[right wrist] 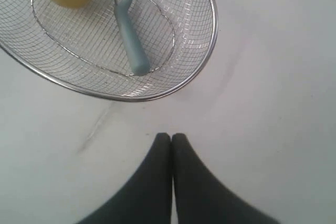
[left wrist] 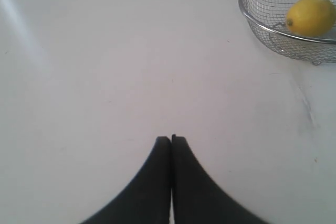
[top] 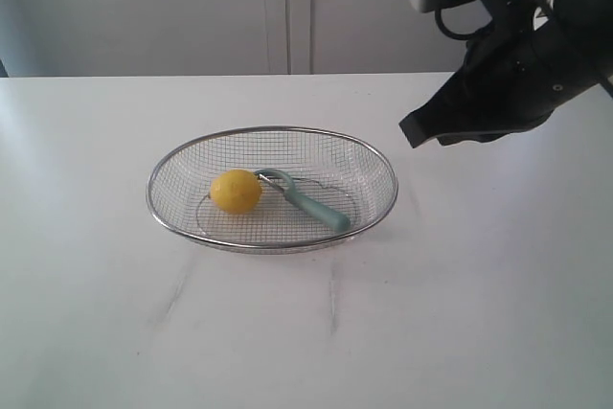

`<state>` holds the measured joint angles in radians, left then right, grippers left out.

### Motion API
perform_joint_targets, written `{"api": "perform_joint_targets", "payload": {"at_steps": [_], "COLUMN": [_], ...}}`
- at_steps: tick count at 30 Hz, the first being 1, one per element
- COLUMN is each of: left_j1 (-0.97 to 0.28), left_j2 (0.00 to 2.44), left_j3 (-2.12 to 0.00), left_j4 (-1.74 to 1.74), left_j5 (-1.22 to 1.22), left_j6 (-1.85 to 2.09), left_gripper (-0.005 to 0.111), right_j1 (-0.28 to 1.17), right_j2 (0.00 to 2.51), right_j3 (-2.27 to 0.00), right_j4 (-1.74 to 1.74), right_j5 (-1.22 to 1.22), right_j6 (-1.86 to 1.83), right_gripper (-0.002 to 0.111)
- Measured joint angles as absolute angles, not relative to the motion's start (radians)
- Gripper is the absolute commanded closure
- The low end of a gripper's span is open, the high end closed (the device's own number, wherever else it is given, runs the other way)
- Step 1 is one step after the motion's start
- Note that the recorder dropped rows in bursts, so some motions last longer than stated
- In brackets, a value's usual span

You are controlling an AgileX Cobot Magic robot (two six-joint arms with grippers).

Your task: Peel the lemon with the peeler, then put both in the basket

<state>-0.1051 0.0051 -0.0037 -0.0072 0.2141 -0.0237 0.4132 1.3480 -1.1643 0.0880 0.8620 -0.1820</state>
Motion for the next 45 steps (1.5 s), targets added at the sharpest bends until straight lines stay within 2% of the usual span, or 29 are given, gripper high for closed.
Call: {"api": "perform_joint_targets", "payload": {"at_steps": [12,23,27,38,45], "left_j1": [-0.105,-0.105,-0.105,-0.105,-0.105], "left_j2": [0.005,0.005,0.005,0.005,0.005], "left_j3": [-0.004,-0.004,-0.004,-0.004,-0.004], "left_j4": [-0.007,-0.007,-0.007,-0.007,-0.007], "left_j5": [0.214,0.214,0.214,0.214,0.214], "left_j6": [-0.024,-0.022,-0.022,-0.022,-0.022], "left_gripper": [0.107,0.107,0.107,0.107,0.107], "right_j1": [0.381,0.081,0.027,0.018,0.018], "right_j2": [1.015,0.664,0.603,0.594,0.494], "right_j3": [-1.164,-1.164,-1.164,-1.164,-1.164], "right_j4": [0.098,0.097,0.097,0.097,0.097], "right_j5": [0.862,0.862,0.862,0.862,0.862], "right_j6": [-0.182,-0.182,-0.182,-0.182,-0.182], "right_gripper": [0.108,0.108,0.108,0.108,0.108]}}
